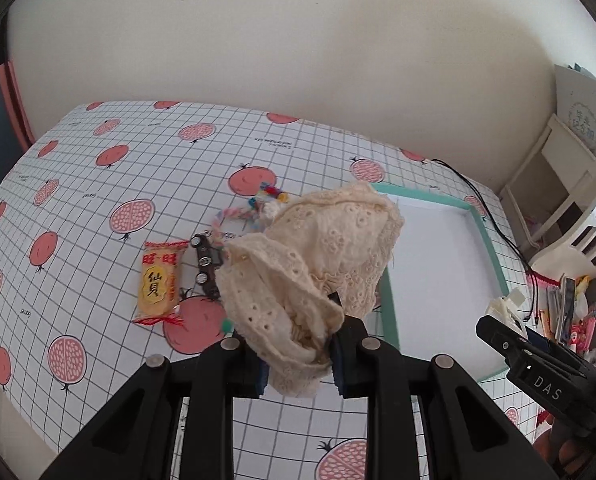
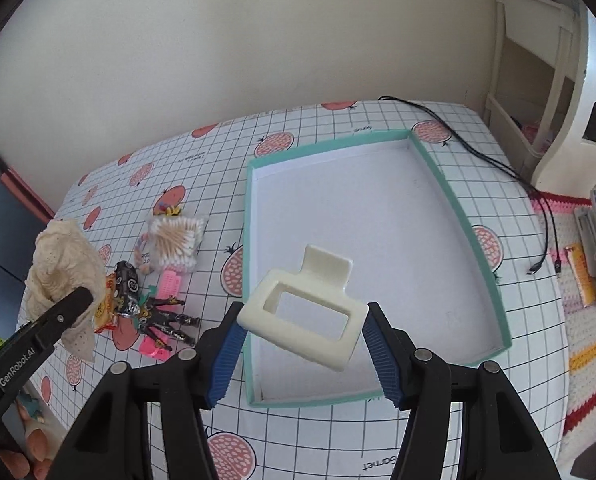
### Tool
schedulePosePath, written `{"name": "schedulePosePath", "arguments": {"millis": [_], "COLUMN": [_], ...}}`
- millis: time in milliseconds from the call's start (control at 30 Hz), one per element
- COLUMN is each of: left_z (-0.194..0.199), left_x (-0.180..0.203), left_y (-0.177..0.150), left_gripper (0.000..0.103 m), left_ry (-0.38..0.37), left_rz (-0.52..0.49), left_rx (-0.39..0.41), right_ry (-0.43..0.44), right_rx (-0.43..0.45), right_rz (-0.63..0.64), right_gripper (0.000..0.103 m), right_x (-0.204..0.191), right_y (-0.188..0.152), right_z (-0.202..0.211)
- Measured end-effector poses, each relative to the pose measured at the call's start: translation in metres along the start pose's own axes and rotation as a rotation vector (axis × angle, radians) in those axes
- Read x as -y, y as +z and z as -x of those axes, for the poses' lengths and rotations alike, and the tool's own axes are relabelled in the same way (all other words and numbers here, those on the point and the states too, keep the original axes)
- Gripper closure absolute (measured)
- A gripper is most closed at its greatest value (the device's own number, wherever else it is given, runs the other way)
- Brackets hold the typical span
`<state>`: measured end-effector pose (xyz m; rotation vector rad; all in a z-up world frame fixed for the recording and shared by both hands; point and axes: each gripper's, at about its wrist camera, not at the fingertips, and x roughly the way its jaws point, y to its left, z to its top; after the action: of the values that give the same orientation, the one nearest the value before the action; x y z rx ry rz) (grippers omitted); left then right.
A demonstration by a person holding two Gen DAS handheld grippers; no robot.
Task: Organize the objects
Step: 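Carry the scrunchie and claw clip over the teal tray with both tools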
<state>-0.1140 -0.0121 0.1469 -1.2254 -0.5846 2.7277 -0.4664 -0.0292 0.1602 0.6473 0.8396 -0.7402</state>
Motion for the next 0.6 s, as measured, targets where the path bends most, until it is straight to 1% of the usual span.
{"name": "schedulePosePath", "arguments": {"millis": [133,300,500,600], "left_z": [0.004,0.006,-0.004,-0.014], "left_x": [0.029,0.058,0.084,0.091], "left_y": [0.014,0.036,0.062,0.071], "left_gripper": [0.078,0.077,0.077,0.077], "left_ry": [-0.019,-0.048,-0.064,-0.073], "left_rz": [-0.025,-0.030,-0.033,-0.024], "left_rx": [0.024,0.061,0.085,0.099], "right_ry": [-0.021,-0.056,-0.078,-0.066], "right_rx": [0.045,0.107,0.138,0.144], "right_rz": [-0.009,0.001,-0.018,-0.039], "right_gripper": [0.041,0.041,0.041,0.041], "right_x": [0.011,0.018,0.029,0.038], "right_y": [0.019,0.045,0.072,0.083], "right_z": [0.013,0.025,0.018,0.009]}}
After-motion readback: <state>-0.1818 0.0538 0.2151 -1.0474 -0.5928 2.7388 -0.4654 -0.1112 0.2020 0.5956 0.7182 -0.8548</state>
